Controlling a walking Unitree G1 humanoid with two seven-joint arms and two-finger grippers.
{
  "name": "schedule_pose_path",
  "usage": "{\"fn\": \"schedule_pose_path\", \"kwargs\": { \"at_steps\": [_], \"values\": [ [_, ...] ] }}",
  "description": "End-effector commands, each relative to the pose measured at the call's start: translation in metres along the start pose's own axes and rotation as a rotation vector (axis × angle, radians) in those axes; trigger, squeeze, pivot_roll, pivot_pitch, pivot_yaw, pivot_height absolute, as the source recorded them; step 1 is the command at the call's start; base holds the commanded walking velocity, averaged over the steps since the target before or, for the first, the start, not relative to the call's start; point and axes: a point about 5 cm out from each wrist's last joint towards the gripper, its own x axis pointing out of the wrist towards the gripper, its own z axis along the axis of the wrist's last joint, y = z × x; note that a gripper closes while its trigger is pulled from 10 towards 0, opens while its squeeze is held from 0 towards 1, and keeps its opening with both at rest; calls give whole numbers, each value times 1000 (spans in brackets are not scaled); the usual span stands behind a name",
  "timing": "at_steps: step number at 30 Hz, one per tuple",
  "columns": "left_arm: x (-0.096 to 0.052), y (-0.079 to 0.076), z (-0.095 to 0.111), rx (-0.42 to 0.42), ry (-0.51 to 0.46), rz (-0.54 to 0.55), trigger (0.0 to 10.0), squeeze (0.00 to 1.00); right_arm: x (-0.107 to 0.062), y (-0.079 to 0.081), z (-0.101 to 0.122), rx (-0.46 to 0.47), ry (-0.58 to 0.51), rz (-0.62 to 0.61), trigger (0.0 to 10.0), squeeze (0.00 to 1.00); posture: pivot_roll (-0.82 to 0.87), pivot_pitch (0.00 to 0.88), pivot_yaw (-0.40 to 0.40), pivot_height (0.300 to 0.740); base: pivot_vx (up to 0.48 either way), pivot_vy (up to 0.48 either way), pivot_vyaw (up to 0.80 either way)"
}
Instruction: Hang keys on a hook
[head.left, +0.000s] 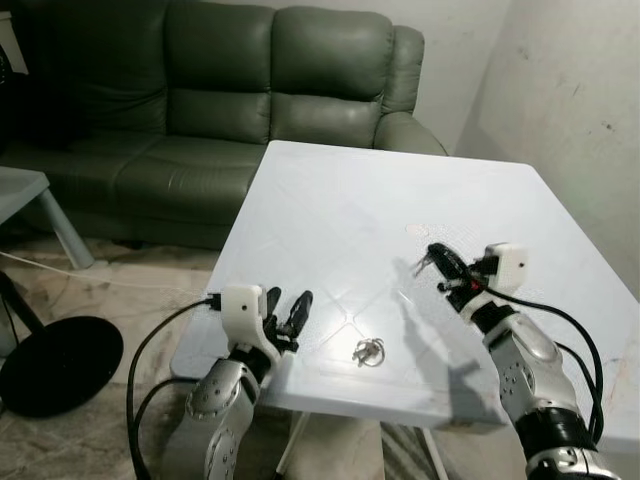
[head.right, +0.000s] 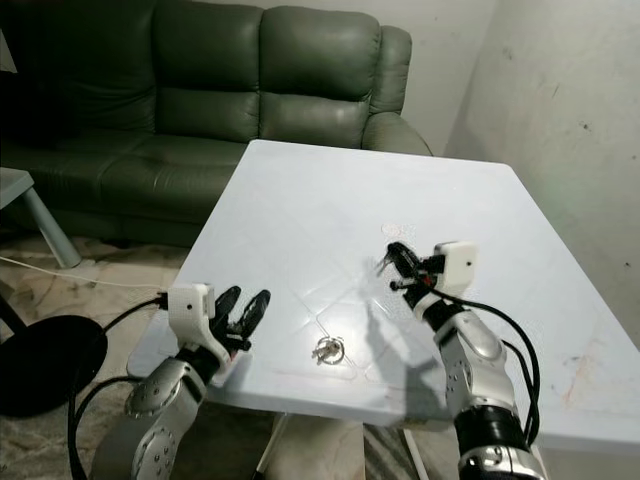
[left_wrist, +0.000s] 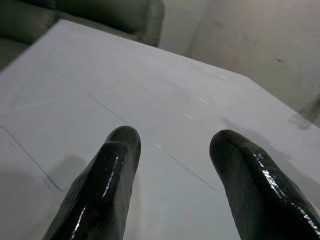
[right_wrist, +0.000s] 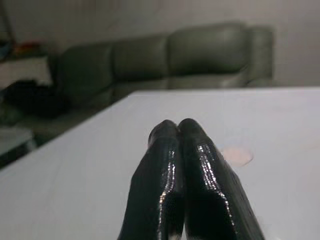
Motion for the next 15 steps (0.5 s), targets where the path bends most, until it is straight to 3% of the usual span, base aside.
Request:
{"fn": "schedule_pose_path", "kwargs": {
  "at_steps": [1,2,3,15],
  "values": [
    [3,0,2,16,-12,11,10000,0,-1,-4,8,-21,-36,-65,0,0,49,0,-61,740,0,0,0],
    [6,6,5,25,-19,31,10000,0,-5,2,8,-66,-63,-109,902,0,40,0,-57,740,0,0,0],
    [8,10,6,30,-24,40,10000,0,-8,5,7,-104,-58,-122,10000,0,40,0,-57,740,0,0,0],
    [10,45,31,66,-95,92,10000,0,-41,35,3,-185,-85,-208,10000,0,10,0,-36,740,0,0,0]
  ]
}}
